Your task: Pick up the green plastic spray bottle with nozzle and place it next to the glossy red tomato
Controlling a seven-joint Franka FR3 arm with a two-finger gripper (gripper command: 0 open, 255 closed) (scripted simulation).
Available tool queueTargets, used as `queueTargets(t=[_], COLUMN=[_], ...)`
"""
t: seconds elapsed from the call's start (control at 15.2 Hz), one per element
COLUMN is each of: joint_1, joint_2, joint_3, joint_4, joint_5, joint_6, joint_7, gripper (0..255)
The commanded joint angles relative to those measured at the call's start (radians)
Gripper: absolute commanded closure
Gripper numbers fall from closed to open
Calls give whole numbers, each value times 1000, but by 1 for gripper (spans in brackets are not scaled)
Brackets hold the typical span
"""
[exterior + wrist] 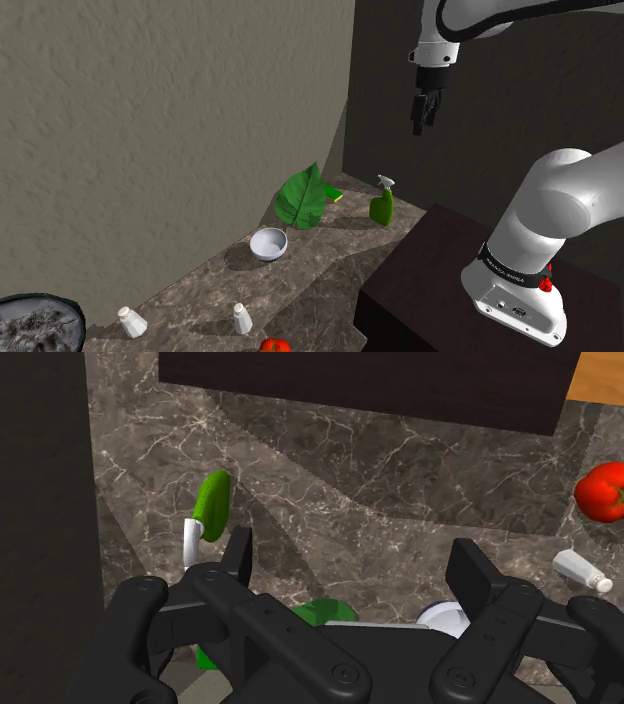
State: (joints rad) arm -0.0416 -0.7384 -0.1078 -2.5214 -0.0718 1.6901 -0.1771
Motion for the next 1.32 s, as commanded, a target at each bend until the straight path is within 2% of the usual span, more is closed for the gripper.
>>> queueTargets(t=[0.0,0.4,0.73,0.99,1.25], joint_1=[-8,-30,-39,-38,-35], joint_2=[46,201,374,535,709], joint_3=[-22,-85,-139,-180,-211], joint_4=[-28,-90,-99,-77,-31], joint_5=[-14,-44,-48,-23,42], joint_6=[82,317,514,663,795], joint_7=[-15,-58,-102,-150,-222], gripper=[0,0,0,0,0])
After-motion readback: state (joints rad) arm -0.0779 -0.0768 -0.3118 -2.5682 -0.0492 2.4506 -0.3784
